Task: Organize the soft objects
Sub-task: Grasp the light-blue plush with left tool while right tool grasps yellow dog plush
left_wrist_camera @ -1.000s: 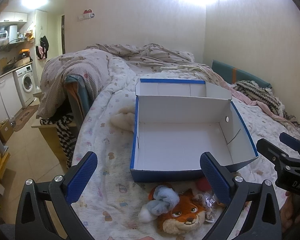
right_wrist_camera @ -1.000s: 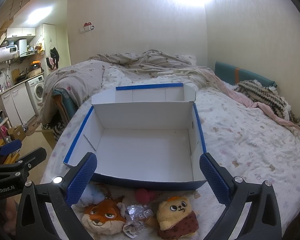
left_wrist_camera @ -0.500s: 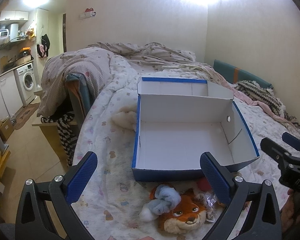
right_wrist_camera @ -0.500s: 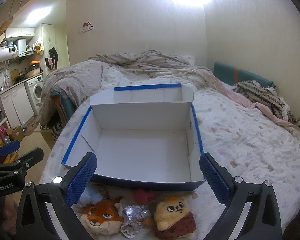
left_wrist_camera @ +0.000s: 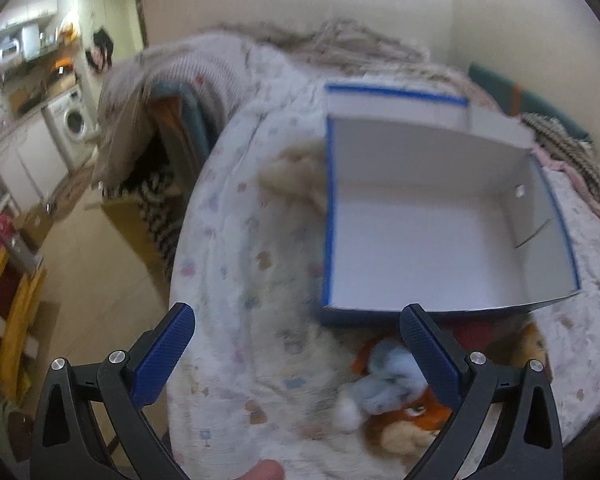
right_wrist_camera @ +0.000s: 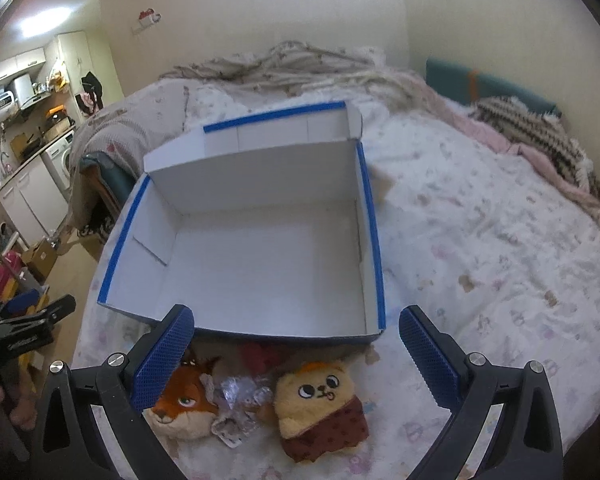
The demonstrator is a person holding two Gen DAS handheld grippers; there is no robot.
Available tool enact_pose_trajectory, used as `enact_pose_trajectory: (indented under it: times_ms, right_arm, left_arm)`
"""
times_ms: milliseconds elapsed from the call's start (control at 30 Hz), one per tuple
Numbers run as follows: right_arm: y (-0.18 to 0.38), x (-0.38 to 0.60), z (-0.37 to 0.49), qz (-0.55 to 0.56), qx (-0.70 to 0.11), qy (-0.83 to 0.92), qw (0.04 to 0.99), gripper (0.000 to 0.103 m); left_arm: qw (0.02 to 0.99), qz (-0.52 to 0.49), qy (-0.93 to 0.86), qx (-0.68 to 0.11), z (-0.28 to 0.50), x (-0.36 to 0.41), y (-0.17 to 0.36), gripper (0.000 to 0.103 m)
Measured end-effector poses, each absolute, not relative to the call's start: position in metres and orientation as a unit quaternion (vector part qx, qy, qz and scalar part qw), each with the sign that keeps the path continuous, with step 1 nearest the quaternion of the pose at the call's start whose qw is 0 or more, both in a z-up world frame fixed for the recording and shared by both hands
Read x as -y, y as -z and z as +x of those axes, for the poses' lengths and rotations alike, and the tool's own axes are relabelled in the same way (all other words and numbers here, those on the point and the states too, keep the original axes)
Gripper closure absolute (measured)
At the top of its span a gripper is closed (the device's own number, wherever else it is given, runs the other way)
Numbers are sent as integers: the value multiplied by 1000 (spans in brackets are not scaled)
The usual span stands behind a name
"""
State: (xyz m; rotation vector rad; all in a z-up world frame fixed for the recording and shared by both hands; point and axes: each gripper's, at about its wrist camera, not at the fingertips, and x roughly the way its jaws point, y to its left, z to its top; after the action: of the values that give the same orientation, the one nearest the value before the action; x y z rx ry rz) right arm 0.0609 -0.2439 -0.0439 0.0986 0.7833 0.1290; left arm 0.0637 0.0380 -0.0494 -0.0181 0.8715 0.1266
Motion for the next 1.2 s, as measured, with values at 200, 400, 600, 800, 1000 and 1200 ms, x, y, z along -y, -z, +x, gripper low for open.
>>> enact_pose_trajectory:
  times_ms: [200,400,600,800,1000,1200]
  right_arm:
    - [74,263,72,93,-450,-56,886,0]
    - [88,270,77,113,-473,-31,873,0]
    - [93,263,75,88,-479,-25,873,0]
    - [92,263,77,84,-480,-22,873,0]
    - [100,262,80,83,-495,-26,865,0]
    - [140,264,91,86,-578,-29,811,0]
  left_arm:
    - [849,-54,-93,-518,90,-67,95,1]
    - [807,-81,1,-586,98,-40,131,4]
    - [785,-102,53,-608,103,-15,144,4]
    - [763,-96,69,-635,103,-1,158,17]
    - [758,-97,49,-644,102,-4,167,45]
    - [772,-92,32,-628,94,-12,156,78]
